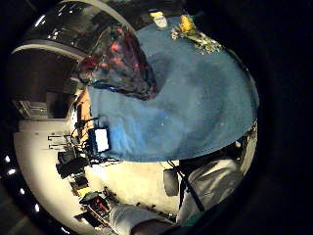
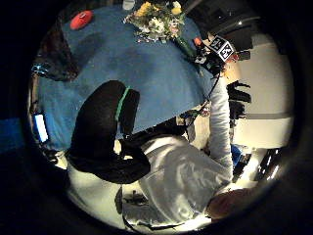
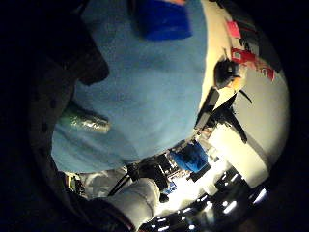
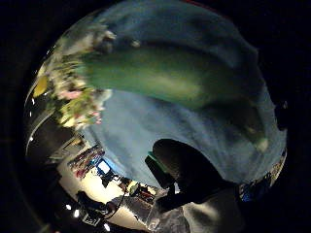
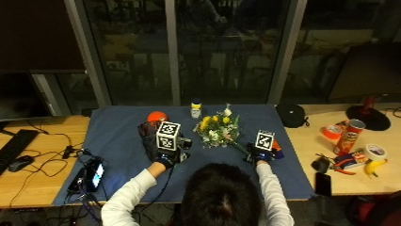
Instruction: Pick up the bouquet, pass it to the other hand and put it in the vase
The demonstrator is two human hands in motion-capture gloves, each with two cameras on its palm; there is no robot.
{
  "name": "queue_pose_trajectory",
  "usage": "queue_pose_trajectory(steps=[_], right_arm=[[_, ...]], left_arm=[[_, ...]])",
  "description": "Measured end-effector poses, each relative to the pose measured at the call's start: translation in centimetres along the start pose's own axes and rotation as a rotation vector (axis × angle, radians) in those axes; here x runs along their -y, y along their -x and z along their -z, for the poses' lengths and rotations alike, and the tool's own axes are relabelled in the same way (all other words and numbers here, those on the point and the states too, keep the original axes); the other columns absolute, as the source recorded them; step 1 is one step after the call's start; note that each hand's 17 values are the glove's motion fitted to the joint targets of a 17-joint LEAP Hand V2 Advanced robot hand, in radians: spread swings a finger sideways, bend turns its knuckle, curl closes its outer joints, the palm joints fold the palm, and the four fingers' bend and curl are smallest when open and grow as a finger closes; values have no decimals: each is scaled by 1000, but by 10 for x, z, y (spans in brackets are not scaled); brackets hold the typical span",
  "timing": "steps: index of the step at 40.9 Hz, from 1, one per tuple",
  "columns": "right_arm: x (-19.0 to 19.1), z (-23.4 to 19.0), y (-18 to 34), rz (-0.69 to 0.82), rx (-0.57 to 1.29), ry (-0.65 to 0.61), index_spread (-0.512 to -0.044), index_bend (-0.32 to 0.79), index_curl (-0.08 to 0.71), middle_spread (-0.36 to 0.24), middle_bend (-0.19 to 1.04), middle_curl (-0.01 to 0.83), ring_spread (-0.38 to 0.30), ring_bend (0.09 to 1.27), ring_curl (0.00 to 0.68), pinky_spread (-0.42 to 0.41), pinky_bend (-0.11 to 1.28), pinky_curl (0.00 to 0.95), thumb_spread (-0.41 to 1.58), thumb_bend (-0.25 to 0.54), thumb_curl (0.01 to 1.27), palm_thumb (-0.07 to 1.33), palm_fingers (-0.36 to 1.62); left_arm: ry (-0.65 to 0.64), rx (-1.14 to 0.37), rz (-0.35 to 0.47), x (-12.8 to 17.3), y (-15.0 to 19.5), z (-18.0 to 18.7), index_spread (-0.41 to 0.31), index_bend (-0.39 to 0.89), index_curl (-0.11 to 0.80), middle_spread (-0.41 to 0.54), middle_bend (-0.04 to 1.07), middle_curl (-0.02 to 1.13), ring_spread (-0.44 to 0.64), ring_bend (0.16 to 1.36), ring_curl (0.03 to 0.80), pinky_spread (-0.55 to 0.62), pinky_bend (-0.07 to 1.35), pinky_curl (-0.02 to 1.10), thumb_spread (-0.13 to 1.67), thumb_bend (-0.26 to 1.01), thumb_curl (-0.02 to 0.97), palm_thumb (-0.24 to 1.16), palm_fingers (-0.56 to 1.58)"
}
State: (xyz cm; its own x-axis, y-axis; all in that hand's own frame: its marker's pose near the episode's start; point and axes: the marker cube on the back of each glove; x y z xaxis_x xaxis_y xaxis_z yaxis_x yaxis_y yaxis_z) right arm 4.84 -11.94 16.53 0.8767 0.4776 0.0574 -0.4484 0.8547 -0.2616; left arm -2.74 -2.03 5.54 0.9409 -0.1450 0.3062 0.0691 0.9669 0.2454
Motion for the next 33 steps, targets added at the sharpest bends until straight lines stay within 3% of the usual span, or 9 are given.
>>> queue_pose_trajectory(steps=[3,7,12,14,16,18,21,25,33], right_arm=[[6,-9,4,-47,5,-111,-173,115,49,-110,373,430,-176,775,417,-223,873,415,1005,2,292,453,785],[7,-11,9,-75,96,-201,-203,264,120,-140,455,466,-186,747,407,-228,761,383,994,42,314,581,1086],[5,-6,13,-45,196,-327,-215,401,211,-149,429,494,-191,696,431,-222,695,401,1022,93,335,727,1138],[4,0,14,-30,230,-420,-217,389,230,-156,447,505,-204,708,442,-246,724,411,1037,101,338,761,1281],[2,8,16,-24,281,-517,-220,315,233,-172,536,533,-208,799,471,-253,732,418,1047,94,335,771,1423],[1,16,18,-9,362,-589,-221,286,249,-176,612,559,-206,852,485,-246,744,429,1055,90,333,787,1452],[-8,24,25,31,542,-568,-222,317,280,-178,678,588,-204,892,507,-244,753,444,1063,78,329,801,1460],[-35,35,44,94,812,-470,-220,473,347,-172,743,618,-199,918,532,-232,731,457,1054,17,314,747,1492],[-82,83,91,359,1282,-535,-213,574,432,-164,817,650,-189,982,563,-225,762,485,1050,-16,310,745,1443]], left_arm=[[13,5,18,-3,4,-2,83,136,245,287,185,270,286,673,277,297,493,320,1137,-16,292,389,150],[13,9,34,-5,7,-3,82,134,247,285,191,279,286,673,279,295,491,323,1140,-18,295,391,152],[14,-10,37,-5,7,-6,80,136,250,284,191,288,293,662,276,293,492,327,1142,-19,298,392,146],[14,-27,33,-5,6,-6,80,138,252,284,192,293,302,652,276,296,495,329,1142,-19,298,392,143],[14,-43,31,-6,5,-5,80,145,255,284,191,296,310,643,274,297,495,330,1143,-20,299,392,143],[13,-64,28,-6,3,-5,76,144,257,284,189,298,317,639,273,298,494,331,1143,-20,300,392,144],[-1,-112,18,-1,0,-8,74,142,260,283,187,301,324,636,272,299,493,332,1144,-20,301,392,145],[-59,-190,11,8,-4,-13,70,162,269,279,197,309,346,601,260,299,490,333,1144,-19,302,391,146],[-218,-437,2,27,-18,12,67,202,312,281,172,306,392,538,244,323,451,326,1153,-18,304,398,147]])
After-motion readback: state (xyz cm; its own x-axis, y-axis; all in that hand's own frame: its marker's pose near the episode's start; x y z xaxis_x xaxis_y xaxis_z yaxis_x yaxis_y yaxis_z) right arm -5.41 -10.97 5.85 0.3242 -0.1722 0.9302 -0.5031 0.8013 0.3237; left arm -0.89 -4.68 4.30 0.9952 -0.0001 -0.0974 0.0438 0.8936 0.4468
